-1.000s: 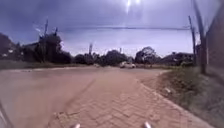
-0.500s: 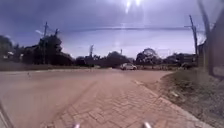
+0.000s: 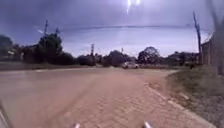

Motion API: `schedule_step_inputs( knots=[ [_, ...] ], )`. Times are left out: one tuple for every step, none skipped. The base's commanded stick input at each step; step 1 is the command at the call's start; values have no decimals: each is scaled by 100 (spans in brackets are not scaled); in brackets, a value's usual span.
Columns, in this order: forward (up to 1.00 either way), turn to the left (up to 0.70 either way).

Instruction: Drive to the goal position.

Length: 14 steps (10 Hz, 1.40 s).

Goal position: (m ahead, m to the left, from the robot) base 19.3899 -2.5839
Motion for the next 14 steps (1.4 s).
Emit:
schedule_step_inputs(
  knots=[
    [70, 0],
    [70, 0],
    [70, 0],
    [70, 0],
    [70, 0],
    [70, 0],
    [70, 0],
    [70, 0],
    [70, 0],
    [70, 0],
    [70, 0],
    [70, 0],
    [70, 0],
    [70, 0]
  ],
)
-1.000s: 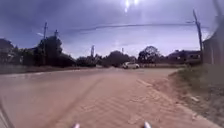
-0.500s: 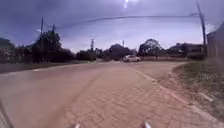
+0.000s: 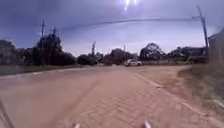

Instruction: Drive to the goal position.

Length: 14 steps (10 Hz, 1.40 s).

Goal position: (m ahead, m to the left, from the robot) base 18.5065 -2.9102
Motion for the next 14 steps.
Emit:
schedule_step_inputs(
  knots=[
    [70, 0],
    [70, 0],
    [70, 0],
    [70, 0],
    [70, 0],
    [70, 0],
    [70, -35],
    [70, -35],
    [70, -35],
    [70, -35],
    [70, -32],
    [70, -16],
    [70, 0],
    [70, 0]
  ],
)
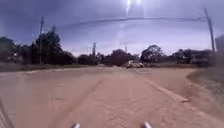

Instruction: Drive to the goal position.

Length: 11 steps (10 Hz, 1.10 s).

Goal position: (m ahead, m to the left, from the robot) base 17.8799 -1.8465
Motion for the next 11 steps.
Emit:
schedule_step_inputs(
  knots=[
    [70, 0],
    [70, 0],
    [70, 0],
    [70, 0],
    [70, 0],
    [70, 0],
    [70, 0],
    [70, 0],
    [70, 0],
    [70, 0],
    [70, 0]
  ],
)
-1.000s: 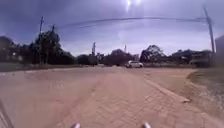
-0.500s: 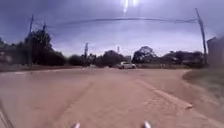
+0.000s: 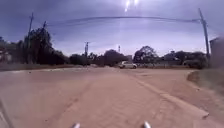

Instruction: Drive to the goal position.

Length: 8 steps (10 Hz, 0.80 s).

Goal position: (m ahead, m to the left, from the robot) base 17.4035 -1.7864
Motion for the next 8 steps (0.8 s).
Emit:
schedule_step_inputs(
  knots=[
    [70, 0],
    [70, 0],
    [70, 0],
    [70, 0],
    [70, 0],
    [70, 0],
    [70, 0],
    [70, 0]
  ],
)
